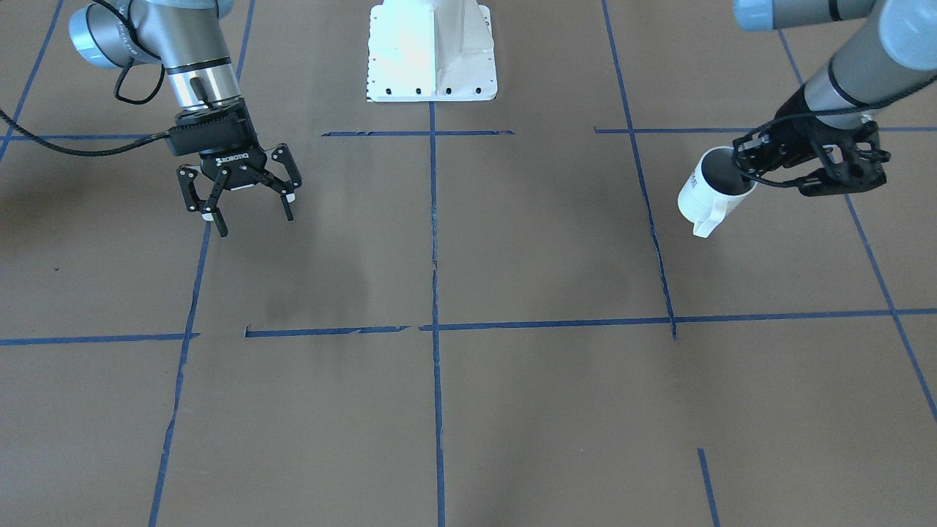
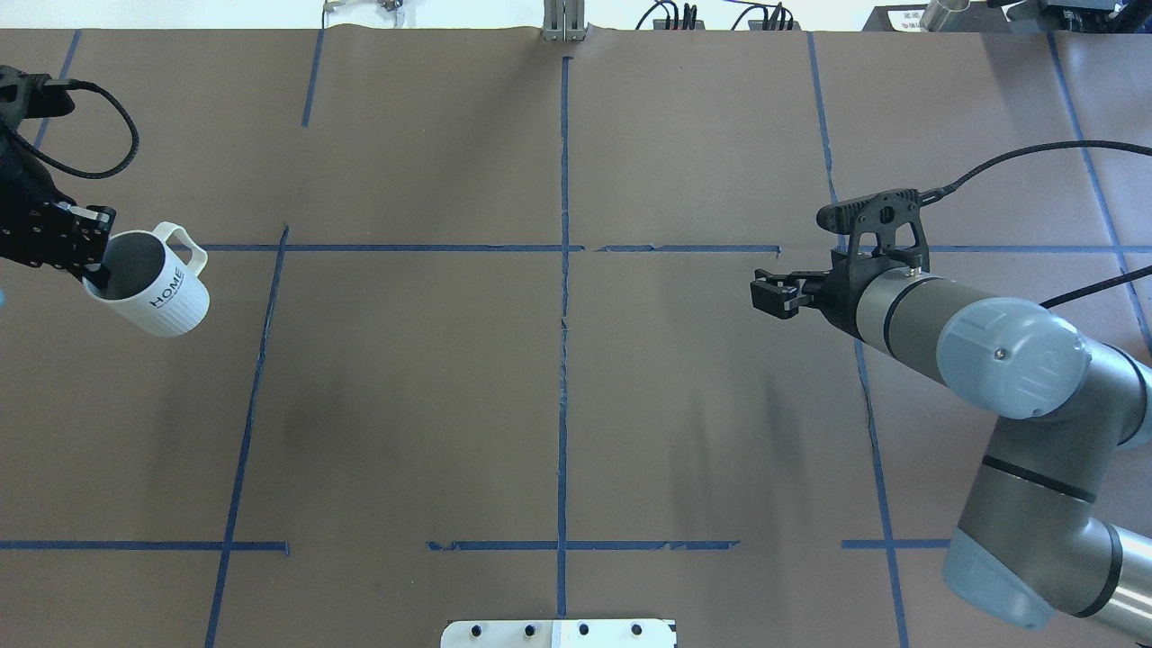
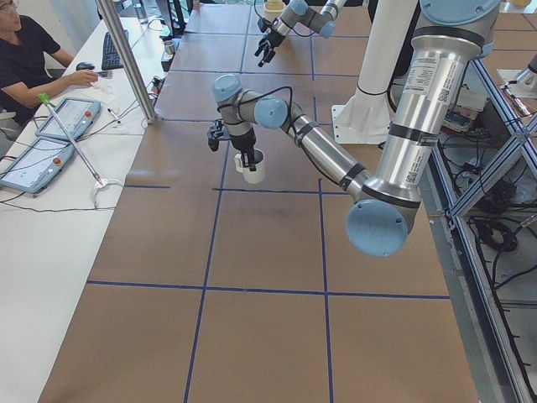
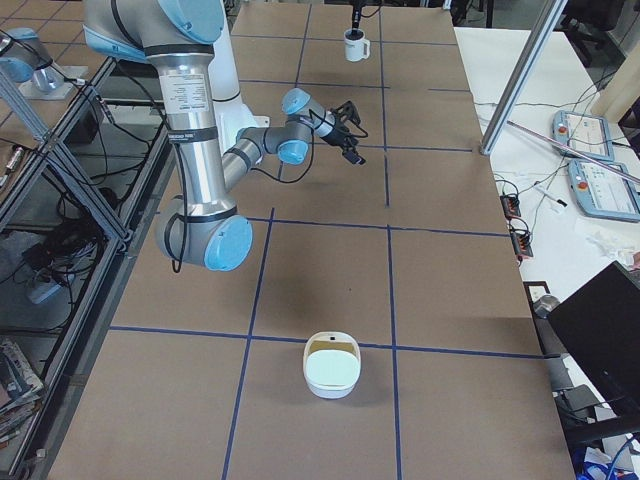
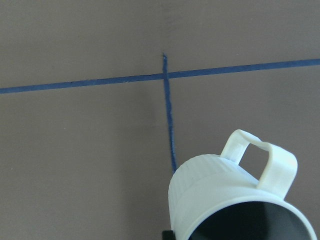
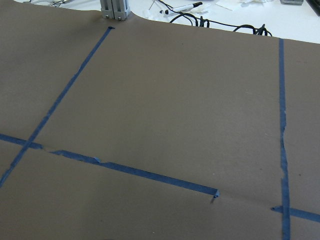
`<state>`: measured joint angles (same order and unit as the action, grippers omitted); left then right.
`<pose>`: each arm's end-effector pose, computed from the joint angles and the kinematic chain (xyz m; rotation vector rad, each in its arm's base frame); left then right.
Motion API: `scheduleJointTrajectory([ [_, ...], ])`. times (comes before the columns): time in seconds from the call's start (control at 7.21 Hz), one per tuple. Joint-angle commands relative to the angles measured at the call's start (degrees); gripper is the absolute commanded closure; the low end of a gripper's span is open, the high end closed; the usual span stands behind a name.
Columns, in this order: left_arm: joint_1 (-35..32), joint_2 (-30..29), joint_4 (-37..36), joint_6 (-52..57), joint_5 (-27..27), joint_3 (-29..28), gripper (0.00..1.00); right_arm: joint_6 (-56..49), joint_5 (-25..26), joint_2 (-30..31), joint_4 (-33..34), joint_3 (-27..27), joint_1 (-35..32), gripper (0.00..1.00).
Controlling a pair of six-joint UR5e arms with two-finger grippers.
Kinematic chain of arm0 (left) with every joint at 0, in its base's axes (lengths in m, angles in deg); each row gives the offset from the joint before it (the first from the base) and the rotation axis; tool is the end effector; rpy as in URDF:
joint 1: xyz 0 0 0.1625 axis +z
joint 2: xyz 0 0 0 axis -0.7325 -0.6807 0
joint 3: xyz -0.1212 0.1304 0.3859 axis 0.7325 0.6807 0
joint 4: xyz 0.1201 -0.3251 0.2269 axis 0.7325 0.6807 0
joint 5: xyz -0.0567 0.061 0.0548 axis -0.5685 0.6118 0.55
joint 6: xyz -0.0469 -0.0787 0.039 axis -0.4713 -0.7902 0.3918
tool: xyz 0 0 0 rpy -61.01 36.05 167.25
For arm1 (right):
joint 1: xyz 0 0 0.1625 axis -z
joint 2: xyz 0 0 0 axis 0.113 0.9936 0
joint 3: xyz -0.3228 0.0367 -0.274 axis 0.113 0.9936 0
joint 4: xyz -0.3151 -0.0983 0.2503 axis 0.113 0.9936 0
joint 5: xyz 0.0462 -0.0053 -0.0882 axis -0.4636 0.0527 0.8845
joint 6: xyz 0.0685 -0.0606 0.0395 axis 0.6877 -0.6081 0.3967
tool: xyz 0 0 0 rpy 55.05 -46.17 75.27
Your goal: Left arm hands cup to right arm to dump lemon
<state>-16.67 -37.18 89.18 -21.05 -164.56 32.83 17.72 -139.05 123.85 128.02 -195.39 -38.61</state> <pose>0.1778 -0.4989 0.3997 -0.2312 0.8028 -0.0479 -0.3558 -0.3996 0.3375 0.7178 -0.8035 0.0247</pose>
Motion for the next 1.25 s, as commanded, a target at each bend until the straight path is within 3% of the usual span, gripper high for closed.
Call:
scheduleJointTrajectory([
  [0.0, -1.5, 5.4, 5.4, -2.0, -1.8, -2.1, 1.00, -2.7, -8.0, 3.0, -0.1, -1.3, -5.9, 0.00],
  [0.28, -1.3, 10.9, 29.5, -17.6, -0.6, -9.1, 1.00, -2.8, -8.9, 3.2, 0.0, -1.7, -6.1, 0.00],
  [0.42, -1.3, 11.9, 35.1, -18.2, -0.1, -11.8, 1.00, -2.8, -8.9, 3.2, 0.0, -1.8, -6.0, 0.00],
  [0.69, -0.7, 13.4, 35.9, -21.1, 0.4, -11.9, 1.00, -2.8, -9.6, 3.2, 0.1, -1.8, -6.0, 0.00],
  [1.11, 4.1, 13.7, 37.1, -22.9, 2.5, -12.1, 0.99, -2.8, -16.4, 2.7, 3.1, -2.2, -9.5, 0.00],
])
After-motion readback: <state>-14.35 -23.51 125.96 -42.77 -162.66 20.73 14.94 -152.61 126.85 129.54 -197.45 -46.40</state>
